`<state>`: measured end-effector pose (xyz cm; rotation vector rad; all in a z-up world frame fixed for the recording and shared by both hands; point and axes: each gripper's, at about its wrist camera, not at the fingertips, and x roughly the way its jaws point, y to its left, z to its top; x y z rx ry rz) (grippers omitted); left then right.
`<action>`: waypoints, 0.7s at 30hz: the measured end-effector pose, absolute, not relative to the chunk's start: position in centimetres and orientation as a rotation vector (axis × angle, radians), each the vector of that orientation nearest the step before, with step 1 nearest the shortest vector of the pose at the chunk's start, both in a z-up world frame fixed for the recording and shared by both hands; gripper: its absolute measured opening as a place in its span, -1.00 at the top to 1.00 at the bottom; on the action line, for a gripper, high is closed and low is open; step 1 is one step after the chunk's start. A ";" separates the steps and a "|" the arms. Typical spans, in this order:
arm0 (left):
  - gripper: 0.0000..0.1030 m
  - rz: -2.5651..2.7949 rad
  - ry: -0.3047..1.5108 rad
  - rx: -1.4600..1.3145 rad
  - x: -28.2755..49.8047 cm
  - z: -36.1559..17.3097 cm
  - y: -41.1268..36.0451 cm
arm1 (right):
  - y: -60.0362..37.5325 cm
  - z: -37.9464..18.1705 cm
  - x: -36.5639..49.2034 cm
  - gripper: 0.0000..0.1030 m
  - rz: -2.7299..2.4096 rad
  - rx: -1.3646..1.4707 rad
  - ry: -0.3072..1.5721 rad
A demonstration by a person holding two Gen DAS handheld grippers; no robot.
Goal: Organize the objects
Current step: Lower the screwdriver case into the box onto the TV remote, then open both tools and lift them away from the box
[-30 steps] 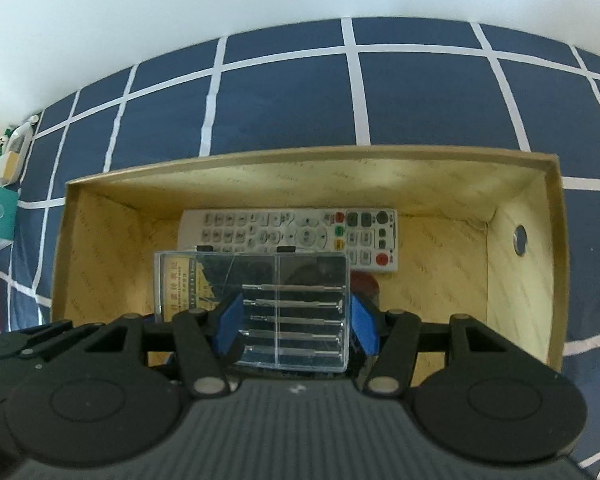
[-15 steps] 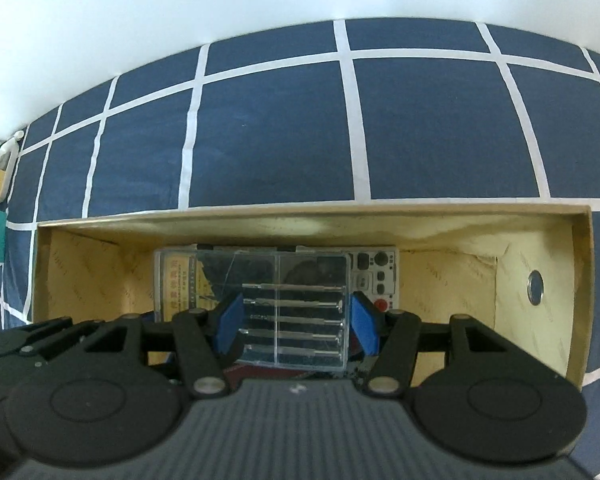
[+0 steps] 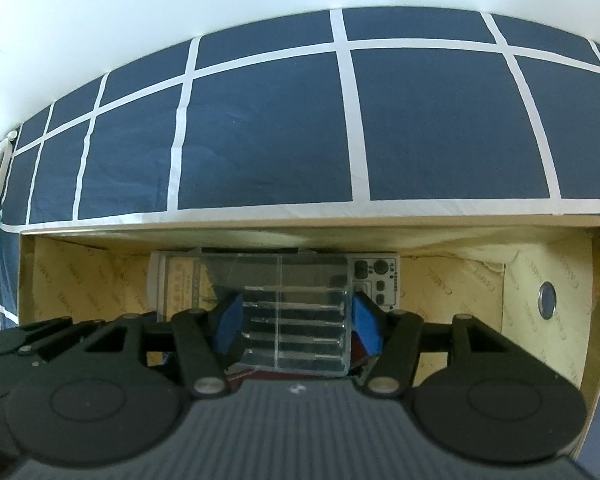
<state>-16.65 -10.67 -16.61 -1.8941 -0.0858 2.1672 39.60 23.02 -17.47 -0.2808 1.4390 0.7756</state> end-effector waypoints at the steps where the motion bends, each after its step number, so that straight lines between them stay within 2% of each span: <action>1: -0.16 2.168 -0.088 -1.894 -16.6 -16.6 -10.7 | 23.0 -17.5 39.6 -0.17 0.775 -0.278 1.439; 11: -0.17 2.212 -0.074 -1.889 -15.7 -15.3 -11.8 | 22.6 -16.6 39.1 -0.17 0.782 -0.278 1.417; 21: -0.19 2.292 -0.073 -1.855 -12.8 -12.2 -13.5 | 20.6 -13.1 37.4 -0.18 0.795 -0.271 1.357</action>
